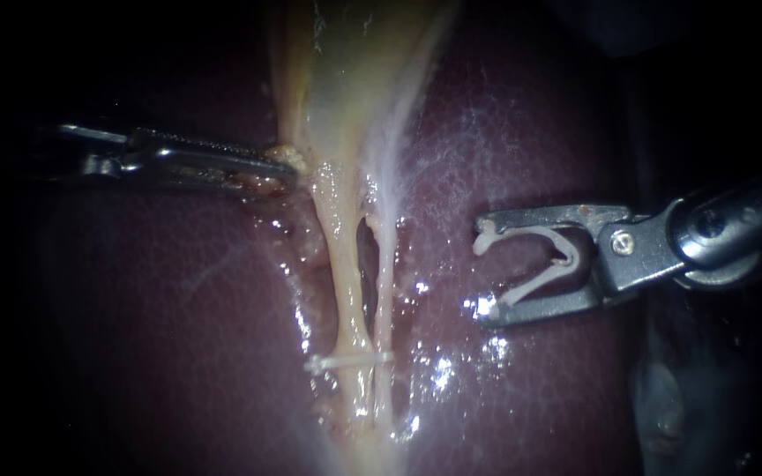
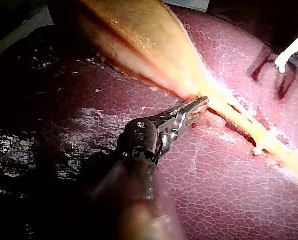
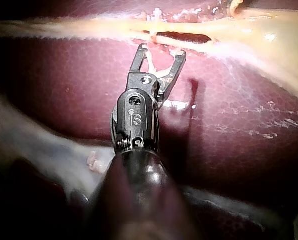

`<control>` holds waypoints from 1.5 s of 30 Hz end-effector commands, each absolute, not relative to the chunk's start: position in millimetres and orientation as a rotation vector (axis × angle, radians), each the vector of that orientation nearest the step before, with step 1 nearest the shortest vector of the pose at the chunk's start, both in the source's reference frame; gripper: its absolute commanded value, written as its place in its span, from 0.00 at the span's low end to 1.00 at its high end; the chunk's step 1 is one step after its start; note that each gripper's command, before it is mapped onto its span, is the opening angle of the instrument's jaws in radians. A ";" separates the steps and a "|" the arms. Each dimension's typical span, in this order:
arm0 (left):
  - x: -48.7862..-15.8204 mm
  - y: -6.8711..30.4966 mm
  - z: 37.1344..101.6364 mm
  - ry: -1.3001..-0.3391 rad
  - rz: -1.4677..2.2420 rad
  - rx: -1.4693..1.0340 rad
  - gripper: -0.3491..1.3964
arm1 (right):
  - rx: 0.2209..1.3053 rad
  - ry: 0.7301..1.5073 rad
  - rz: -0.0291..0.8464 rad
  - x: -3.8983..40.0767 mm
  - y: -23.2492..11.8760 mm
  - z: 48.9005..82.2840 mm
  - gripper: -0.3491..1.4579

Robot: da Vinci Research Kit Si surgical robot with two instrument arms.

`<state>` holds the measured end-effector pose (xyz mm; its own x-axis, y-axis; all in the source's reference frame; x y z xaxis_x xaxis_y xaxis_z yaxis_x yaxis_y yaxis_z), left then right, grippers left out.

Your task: Clipping second clip left tube

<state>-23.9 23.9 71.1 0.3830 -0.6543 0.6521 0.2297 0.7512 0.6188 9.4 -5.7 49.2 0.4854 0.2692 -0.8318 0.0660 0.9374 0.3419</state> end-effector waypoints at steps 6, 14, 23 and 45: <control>-22.6 25.1 69.3 -1.030 -0.597 0.479 0.00 | 0.350 1.065 0.129 9.4 -5.7 49.2 0.47; -19.8 27.9 65.0 -1.073 -0.644 0.450 0.00 | 0.346 1.068 0.125 9.4 -5.6 49.2 0.47; -19.3 28.2 64.8 -1.077 -0.651 0.446 0.00 | 0.364 1.070 0.144 9.6 -5.6 49.2 0.47; -19.5 27.8 65.1 -1.076 -0.652 0.442 0.00 | 0.694 1.122 0.462 16.5 -10.1 52.5 0.47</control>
<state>-19.5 27.8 65.1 0.3187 -0.6797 0.6606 0.2703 0.7332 0.6240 16.8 -10.3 52.7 0.3756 0.6607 -0.6500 0.0041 0.7001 0.7140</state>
